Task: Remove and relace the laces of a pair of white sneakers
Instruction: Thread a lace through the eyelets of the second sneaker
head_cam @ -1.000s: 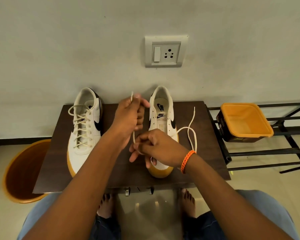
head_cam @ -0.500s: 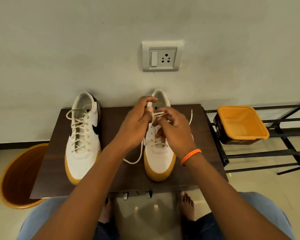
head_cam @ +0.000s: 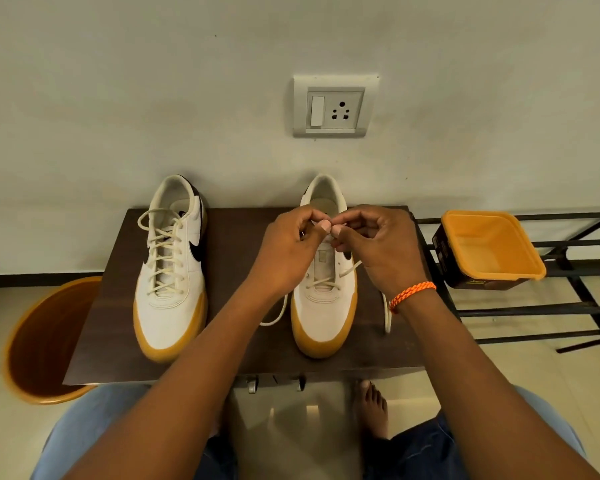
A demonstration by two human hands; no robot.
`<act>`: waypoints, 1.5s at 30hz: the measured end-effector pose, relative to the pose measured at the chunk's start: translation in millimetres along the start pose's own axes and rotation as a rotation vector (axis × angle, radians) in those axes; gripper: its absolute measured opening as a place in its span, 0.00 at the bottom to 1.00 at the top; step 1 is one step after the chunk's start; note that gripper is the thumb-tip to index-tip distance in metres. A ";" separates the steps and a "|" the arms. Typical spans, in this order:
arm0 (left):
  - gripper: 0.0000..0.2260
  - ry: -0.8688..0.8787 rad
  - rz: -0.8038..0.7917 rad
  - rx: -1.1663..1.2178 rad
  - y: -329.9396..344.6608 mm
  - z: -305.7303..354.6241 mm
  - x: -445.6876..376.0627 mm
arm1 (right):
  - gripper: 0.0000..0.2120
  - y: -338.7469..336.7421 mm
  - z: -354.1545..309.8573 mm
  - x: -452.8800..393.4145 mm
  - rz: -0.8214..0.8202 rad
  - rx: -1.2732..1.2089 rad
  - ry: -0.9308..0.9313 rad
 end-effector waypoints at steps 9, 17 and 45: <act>0.04 -0.113 0.102 0.004 -4.0 -8.6 0.6 | 0.04 1.7 9.7 0.3 0.012 0.080 0.110; 0.07 0.151 0.105 -0.716 4.7 -4.4 10.7 | 0.10 -6.2 28.4 -1.9 0.106 0.329 0.155; 0.03 -0.120 0.064 -0.423 31.8 -31.0 18.4 | 0.11 -2.8 41.4 1.8 -0.109 0.426 0.278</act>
Point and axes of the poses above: each hand's wrist, its own x-axis away from the middle knuckle, its own y-axis out of the palm, z = x × y, the point moved 3 cm from there along -x, towards the middle knuckle, and after that the axes turned 12 degrees about z, right-handed, at the moved point
